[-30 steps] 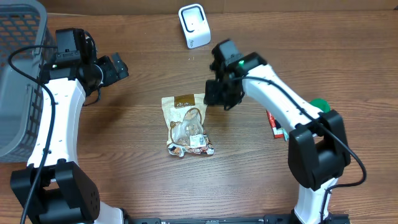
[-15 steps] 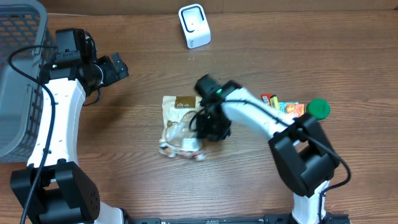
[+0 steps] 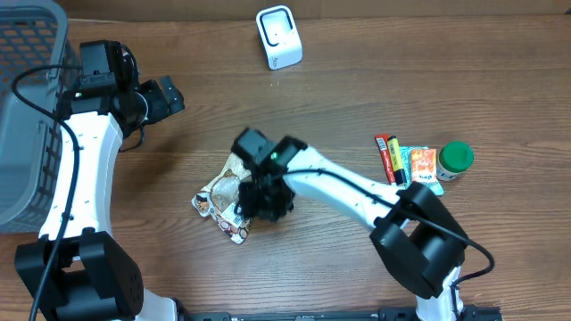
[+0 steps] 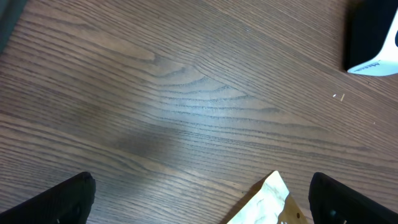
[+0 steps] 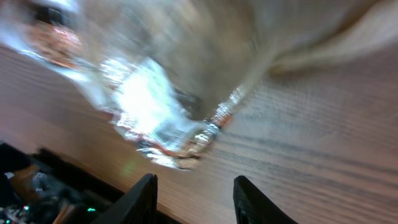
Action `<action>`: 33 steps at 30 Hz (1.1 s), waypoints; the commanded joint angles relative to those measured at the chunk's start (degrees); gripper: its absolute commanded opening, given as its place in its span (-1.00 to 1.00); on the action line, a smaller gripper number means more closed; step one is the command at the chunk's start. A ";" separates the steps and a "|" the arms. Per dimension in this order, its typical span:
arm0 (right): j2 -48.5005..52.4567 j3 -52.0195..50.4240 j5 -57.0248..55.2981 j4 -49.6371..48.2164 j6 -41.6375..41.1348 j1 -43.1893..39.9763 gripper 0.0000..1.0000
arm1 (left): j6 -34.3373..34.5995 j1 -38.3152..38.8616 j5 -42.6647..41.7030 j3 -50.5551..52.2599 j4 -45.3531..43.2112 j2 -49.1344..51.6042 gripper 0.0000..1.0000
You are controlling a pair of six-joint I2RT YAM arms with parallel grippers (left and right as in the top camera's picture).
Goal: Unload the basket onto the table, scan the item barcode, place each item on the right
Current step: 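Move the right gripper left over the Pantree bag, then lower the right gripper and grasp the Pantree bag's top edge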
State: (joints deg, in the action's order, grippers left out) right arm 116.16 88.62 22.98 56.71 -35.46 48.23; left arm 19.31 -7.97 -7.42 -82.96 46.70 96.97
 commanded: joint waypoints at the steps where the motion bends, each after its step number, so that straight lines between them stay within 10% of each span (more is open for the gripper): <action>1: -0.44 7.39 -3.61 0.61 7.76 -2.03 -0.16 | 0.17 0.15 0.39 0.26 -0.07 -0.70 1.00; 33: 7.30 6.71 -28.11 -5.01 10.05 -1.84 -0.03 | 0.17 0.15 0.39 0.26 -0.07 -0.70 1.00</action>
State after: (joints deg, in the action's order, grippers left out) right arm 122.65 96.18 -3.88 51.94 -25.30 46.52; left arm 19.31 -7.97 -7.42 -82.96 46.70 96.97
